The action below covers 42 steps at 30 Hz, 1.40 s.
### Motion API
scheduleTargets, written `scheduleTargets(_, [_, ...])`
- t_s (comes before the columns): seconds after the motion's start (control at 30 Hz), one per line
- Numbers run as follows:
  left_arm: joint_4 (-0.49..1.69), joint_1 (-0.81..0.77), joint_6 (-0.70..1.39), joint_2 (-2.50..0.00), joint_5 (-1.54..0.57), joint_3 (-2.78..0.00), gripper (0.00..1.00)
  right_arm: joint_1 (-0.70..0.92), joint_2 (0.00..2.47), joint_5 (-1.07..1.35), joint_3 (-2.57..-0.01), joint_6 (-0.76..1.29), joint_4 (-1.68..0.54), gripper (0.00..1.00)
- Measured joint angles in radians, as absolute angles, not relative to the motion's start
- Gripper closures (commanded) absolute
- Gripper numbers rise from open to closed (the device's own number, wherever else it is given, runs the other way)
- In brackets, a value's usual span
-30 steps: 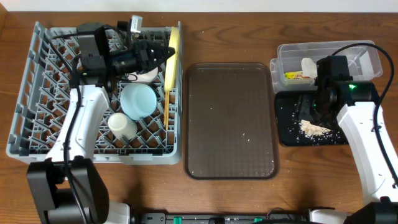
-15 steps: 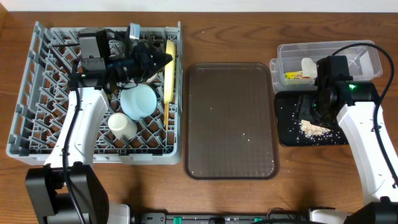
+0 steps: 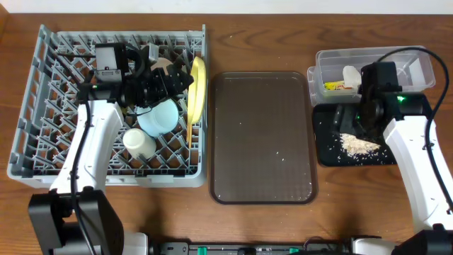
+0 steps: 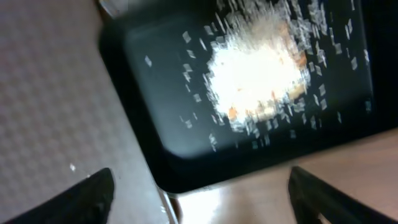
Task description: Sort waste into correct bins and load items into the dishwasher rack
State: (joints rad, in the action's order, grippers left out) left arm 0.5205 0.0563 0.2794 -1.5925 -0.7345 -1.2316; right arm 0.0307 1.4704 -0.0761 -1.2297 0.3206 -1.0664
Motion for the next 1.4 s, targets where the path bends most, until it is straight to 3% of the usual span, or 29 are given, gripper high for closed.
scheduleTargets(0.3, [0.727,0.041,0.184,-1.410,-0.379,-1.231,0.13,0.064,1.470,0.122,-1.232,0.159,-0.728,0.07])
scheduleTargets(0.5, [1.092,0.033,0.190,-1.386,-0.141,-1.227,0.13,0.091,1.470,0.145,-1.234,0.064,-0.873,0.14])
scheduleTargets(0.6, [1.167,0.032,0.190,-1.383,-0.098,-1.214,0.13,0.090,1.470,0.126,-1.234,0.060,-0.954,0.13])
scheduleTargets(0.7, [1.172,0.032,0.190,-1.349,-0.076,-1.177,0.13,0.090,1.468,0.111,-1.233,0.061,-0.999,0.12])
scheduleTargets(0.9, [1.087,0.032,0.185,-1.105,-0.061,-1.042,0.12,0.090,1.337,0.096,-1.122,0.080,-0.913,0.01])
scheduleTargets(1.17, [0.979,0.032,0.183,-0.639,-0.052,-0.884,0.12,0.090,0.886,0.066,-0.848,0.084,-0.758,0.01])
scheduleTargets(1.4, [0.969,0.032,0.183,-0.466,-0.052,-0.874,0.12,0.090,0.719,0.049,-0.785,0.084,-0.761,0.01])
